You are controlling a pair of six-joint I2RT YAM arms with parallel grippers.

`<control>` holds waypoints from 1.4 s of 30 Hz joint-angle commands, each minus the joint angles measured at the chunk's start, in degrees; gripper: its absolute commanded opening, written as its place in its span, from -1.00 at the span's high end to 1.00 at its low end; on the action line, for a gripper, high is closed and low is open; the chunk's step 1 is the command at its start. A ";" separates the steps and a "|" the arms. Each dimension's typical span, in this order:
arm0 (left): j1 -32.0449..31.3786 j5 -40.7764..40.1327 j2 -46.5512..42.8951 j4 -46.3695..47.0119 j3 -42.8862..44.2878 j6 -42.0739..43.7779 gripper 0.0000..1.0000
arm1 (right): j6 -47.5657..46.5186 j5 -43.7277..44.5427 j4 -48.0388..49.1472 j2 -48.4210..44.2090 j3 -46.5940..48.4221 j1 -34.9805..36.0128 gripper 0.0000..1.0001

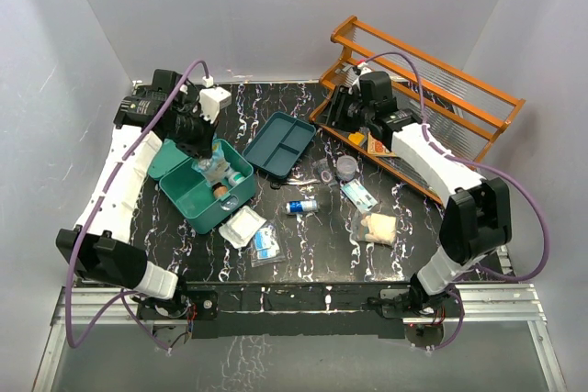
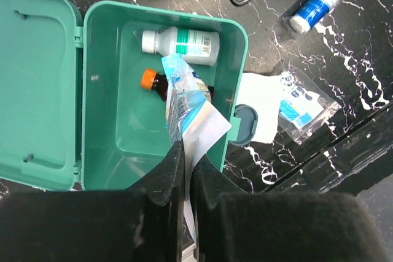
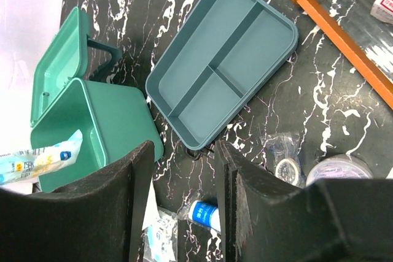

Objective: Organize the medicine kit

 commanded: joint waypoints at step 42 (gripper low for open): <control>10.82 -0.02 8.36 0.32 -14.54 0.00 0.17 | -4.52 1.99 -1.52 9.28 10.37 2.97 0.11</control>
